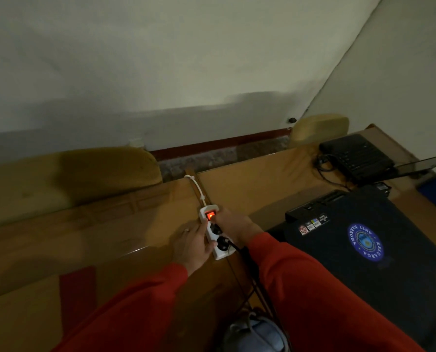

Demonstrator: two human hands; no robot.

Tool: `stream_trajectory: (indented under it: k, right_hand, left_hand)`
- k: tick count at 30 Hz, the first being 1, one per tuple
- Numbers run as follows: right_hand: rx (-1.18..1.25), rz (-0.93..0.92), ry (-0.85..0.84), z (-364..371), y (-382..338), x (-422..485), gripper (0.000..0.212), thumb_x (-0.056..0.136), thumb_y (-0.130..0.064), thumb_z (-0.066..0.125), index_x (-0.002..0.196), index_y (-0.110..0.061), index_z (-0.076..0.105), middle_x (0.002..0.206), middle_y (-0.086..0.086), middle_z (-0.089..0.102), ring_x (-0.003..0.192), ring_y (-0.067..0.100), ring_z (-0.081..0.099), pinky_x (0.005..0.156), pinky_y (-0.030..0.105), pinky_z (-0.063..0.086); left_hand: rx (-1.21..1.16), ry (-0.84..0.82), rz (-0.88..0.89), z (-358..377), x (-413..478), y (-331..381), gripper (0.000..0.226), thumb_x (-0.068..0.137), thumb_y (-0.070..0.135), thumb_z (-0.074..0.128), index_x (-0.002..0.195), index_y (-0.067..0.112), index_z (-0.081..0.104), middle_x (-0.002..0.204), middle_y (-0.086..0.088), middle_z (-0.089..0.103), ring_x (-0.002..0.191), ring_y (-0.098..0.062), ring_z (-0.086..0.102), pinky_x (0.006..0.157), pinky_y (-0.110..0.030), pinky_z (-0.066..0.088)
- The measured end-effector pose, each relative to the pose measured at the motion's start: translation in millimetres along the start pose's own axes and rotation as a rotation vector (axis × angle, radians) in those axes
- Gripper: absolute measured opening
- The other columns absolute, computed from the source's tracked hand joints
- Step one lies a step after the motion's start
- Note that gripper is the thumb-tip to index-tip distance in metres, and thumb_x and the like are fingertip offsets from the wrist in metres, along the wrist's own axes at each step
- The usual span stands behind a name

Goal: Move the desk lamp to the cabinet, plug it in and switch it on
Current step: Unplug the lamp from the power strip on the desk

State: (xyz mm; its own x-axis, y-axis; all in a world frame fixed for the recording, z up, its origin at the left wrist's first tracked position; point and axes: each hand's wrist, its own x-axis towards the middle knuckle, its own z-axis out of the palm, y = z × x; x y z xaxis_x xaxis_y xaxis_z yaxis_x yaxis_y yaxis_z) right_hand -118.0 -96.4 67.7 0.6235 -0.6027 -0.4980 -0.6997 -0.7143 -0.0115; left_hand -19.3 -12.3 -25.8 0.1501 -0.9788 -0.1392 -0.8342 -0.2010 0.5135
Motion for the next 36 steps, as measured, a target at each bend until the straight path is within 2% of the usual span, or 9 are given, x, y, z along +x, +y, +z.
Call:
stream_trajectory:
  k: [4, 9, 17, 23, 24, 27, 29, 33, 36]
  right_hand:
    - [0.072, -0.017, -0.024, -13.0, 8.5, -12.8, 0.053, 0.087, -0.002, 0.057, 0.136, -0.010, 0.040, 0.134, 0.018, 0.048, 0.118, 0.034, 0.053, 0.097, 0.041, 0.047]
    - [0.335, -0.022, 0.332, -17.2, 12.6, -40.6, 0.034, 0.089, -0.005, 0.053, 0.123, -0.011, 0.051, 0.110, 0.016, 0.060, 0.099, 0.030, 0.059, 0.081, 0.039, 0.050]
    - [0.788, 0.031, 0.698, -41.2, 1.1, -121.6, 0.019, 0.084, -0.009, 0.067, 0.102, -0.017, 0.063, 0.092, -0.003, 0.066, 0.065, 0.002, 0.063, 0.059, 0.008, 0.051]
    - [1.084, -0.138, 0.882, -69.1, -8.3, -212.5, 0.028, 0.086, -0.006, 0.063, 0.105, -0.026, 0.060, 0.092, -0.004, 0.068, 0.069, 0.012, 0.070, 0.062, 0.022, 0.060]
    - [1.130, -0.156, 0.897, -69.1, -9.8, -226.9, 0.028, 0.086, -0.005, 0.063, 0.104, -0.028, 0.060, 0.091, -0.005, 0.068, 0.069, 0.012, 0.070, 0.062, 0.020, 0.059]
    - [1.251, -0.226, 0.877, -56.7, -10.5, -265.1, 0.032, 0.087, -0.005, 0.063, 0.094, -0.036, 0.064, 0.081, -0.007, 0.070, 0.070, 0.009, 0.068, 0.063, 0.019, 0.056]
    - [1.291, -0.265, 0.813, -38.2, -7.0, -284.2, 0.030, 0.087, -0.008, 0.063, 0.093, -0.037, 0.066, 0.078, -0.008, 0.073, 0.074, 0.009, 0.069, 0.067, 0.023, 0.057]
    - [1.332, -0.301, 0.722, 3.3, -1.1, -311.6, 0.035, 0.084, -0.004, 0.065, 0.092, -0.038, 0.067, 0.084, -0.011, 0.073, 0.083, 0.009, 0.070, 0.075, 0.022, 0.056]
    - [1.270, -0.324, 0.697, 33.9, -1.4, -324.3, 0.031, 0.082, -0.006, 0.068, 0.096, -0.033, 0.064, 0.093, -0.003, 0.073, 0.082, 0.008, 0.070, 0.072, 0.016, 0.056]
  left_hand:
    - [0.016, -0.040, -0.019, -3.2, -0.3, 3.4, 0.070, 0.089, 0.053, 0.048, 0.146, 0.021, 0.022, 0.134, -0.006, 0.055, 0.120, -0.027, 0.053, 0.102, -0.041, 0.040]
    - [-0.004, -0.121, -0.020, -20.8, -5.1, 11.9, 0.066, 0.089, 0.042, 0.054, 0.144, 0.019, 0.026, 0.144, -0.008, 0.043, 0.129, -0.027, 0.044, 0.107, -0.041, 0.034]
    - [-0.099, -0.077, 0.058, -102.4, -50.9, 44.3, 0.045, 0.089, 0.033, 0.058, 0.130, 0.017, 0.051, 0.133, -0.010, 0.055, 0.117, -0.028, 0.054, 0.098, -0.041, 0.046]
    - [0.042, 0.050, 0.129, -173.9, -118.1, 97.0, 0.041, 0.085, 0.040, 0.053, 0.119, 0.018, 0.060, 0.121, -0.009, 0.063, 0.108, -0.027, 0.059, 0.095, -0.043, 0.048]
    - [0.025, 0.080, 0.130, -179.8, -132.7, 106.4, 0.040, 0.085, 0.037, 0.055, 0.119, 0.017, 0.061, 0.120, -0.009, 0.064, 0.106, -0.027, 0.060, 0.094, -0.040, 0.049]
    - [-0.054, 0.190, 0.154, -183.4, -174.8, 130.3, 0.029, 0.085, 0.022, 0.060, 0.112, 0.012, 0.066, 0.108, -0.006, 0.069, 0.095, -0.022, 0.064, 0.076, -0.002, 0.040]
    - [-0.115, 0.246, 0.102, -182.8, -202.2, 145.3, 0.026, 0.087, 0.021, 0.059, 0.112, 0.016, 0.065, 0.104, 0.005, 0.065, 0.090, -0.013, 0.061, 0.066, -0.001, 0.036]
    - [-0.256, 0.317, 0.000, -164.0, -258.0, 171.4, 0.030, 0.089, 0.023, 0.060, 0.117, 0.014, 0.062, 0.113, -0.001, 0.064, 0.096, -0.013, 0.060, 0.076, -0.015, 0.043]
    - [-0.287, 0.321, -0.055, -137.7, -302.1, 190.0, 0.031, 0.091, 0.023, 0.058, 0.121, 0.017, 0.059, 0.122, -0.002, 0.061, 0.103, -0.009, 0.057, 0.078, -0.003, 0.041]
